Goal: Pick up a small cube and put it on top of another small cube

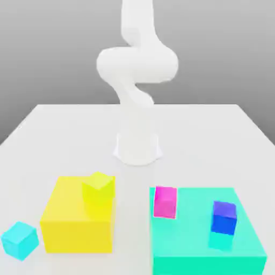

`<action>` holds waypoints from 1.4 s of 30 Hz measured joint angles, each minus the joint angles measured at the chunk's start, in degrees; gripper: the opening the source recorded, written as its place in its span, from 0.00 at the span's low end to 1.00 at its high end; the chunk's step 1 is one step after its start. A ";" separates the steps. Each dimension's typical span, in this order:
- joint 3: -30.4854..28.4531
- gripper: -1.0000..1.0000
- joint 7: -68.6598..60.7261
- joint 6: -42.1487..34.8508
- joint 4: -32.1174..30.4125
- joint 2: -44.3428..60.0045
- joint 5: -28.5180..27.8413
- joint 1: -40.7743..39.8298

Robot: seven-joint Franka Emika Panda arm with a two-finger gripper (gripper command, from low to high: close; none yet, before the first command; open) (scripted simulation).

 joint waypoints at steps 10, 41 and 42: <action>5.69 0.50 26.44 5.09 -1.10 17.44 -6.96 -14.74; 0.45 0.00 77.06 27.39 -2.99 66.94 -1.53 -31.53; 0.45 0.00 77.06 27.44 -2.99 66.94 -1.53 -31.53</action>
